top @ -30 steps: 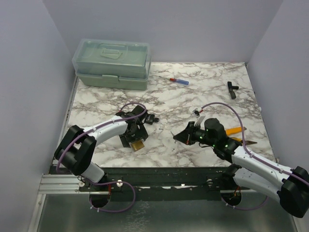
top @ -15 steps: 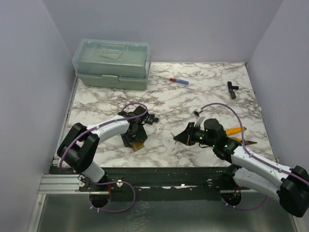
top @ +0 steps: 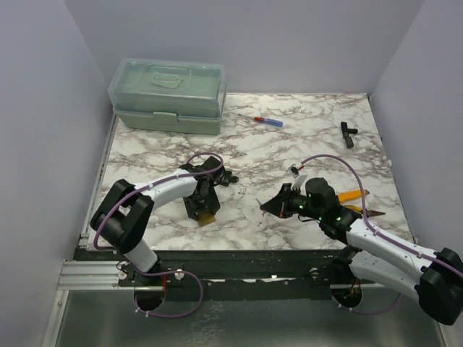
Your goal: Unlock with the key
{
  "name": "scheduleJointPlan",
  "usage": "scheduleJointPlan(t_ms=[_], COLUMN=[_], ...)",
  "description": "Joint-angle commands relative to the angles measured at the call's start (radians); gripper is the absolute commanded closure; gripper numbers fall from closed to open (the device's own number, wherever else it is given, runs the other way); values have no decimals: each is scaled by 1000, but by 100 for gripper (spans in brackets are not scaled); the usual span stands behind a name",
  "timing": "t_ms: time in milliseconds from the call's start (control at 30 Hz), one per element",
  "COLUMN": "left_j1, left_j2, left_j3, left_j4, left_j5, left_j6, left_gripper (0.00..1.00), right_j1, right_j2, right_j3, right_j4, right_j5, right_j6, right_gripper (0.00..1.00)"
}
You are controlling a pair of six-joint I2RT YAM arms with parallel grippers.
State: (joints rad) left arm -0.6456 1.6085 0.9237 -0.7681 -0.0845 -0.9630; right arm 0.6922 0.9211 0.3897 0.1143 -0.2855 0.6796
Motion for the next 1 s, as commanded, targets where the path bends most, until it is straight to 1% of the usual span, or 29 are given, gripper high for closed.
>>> scheduleJointPlan(t_ms=[0, 67, 200, 267, 300, 400, 500, 567, 733, 800, 833, 867, 967], left_j1=[-11, -11, -12, -12, -12, -12, -13, -21, -31, -34, -36, -36, -40], left_j2=[44, 27, -15, -31, -37, -33, -7, 10, 67, 82, 85, 85, 67], left_j3=[-33, -38, -59, -71, -78, -90, -92, -88, -74, -73, -74, -73, -72], left_j4=[104, 104, 109, 115, 118, 129, 139, 139, 136, 136, 137, 137, 138], left_j5=[35, 28, 15, 13, 12, 17, 26, 23, 21, 23, 22, 19, 11], left_j6=[-4, -5, -8, -8, -7, -2, 5, 12, 24, 21, 20, 20, 22], left_gripper=[62, 42, 11, 3, 1, 1, 4, 9, 27, 35, 41, 50, 71], right_j1=[-4, -3, -3, -4, -4, -3, -4, -4, -3, -4, -3, -4, -3], right_j2=[-19, -19, -16, -11, -9, -3, 1, 1, -4, -4, -4, -4, 2], right_j3=[-11, -9, -4, -2, -1, 3, 5, 5, 5, 6, 7, 8, 10], right_j4=[-12, -14, -14, -12, -11, -7, -6, -7, -16, -18, -21, -21, -21], right_j5=[-2, -1, 0, -1, -2, -2, -2, -2, 3, 5, 6, 5, 5], right_j6=[-9, -11, -11, -11, -11, -9, -7, -5, -2, -2, -2, -2, -3], right_gripper=[100, 100, 100, 100, 100, 100, 100, 100, 100, 100, 100, 100, 100])
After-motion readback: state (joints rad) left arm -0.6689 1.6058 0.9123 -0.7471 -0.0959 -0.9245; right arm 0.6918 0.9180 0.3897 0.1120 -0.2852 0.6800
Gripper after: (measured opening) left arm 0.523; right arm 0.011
